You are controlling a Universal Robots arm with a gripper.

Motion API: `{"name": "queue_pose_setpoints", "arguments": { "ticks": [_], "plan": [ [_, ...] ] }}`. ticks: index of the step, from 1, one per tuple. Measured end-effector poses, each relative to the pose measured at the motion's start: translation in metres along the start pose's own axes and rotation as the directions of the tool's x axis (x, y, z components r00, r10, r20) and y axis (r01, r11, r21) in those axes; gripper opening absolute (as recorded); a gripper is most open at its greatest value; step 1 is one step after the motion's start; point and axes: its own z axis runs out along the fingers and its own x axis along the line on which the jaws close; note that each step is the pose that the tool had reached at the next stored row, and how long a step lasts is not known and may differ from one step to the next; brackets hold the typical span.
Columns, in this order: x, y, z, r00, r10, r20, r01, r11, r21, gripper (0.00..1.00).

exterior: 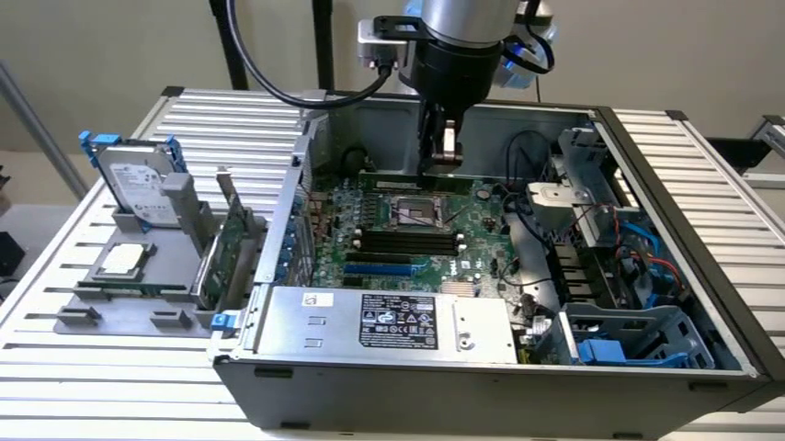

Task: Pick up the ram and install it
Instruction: 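Insert the ram into the slot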

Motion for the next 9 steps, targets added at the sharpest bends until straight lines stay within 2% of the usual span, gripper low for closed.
{"name": "queue_pose_setpoints", "arguments": {
  "ticks": [4,9],
  "plan": [
    [0.0,-0.0003,0.0019,1.0,0.0,-0.0036,0.0,1.0,-0.0001,0.0],
    [-0.0019,-0.0008,0.0078,0.9997,0.003,-0.024,-0.003,1.0,-0.0008,0.0]
  ]
}}
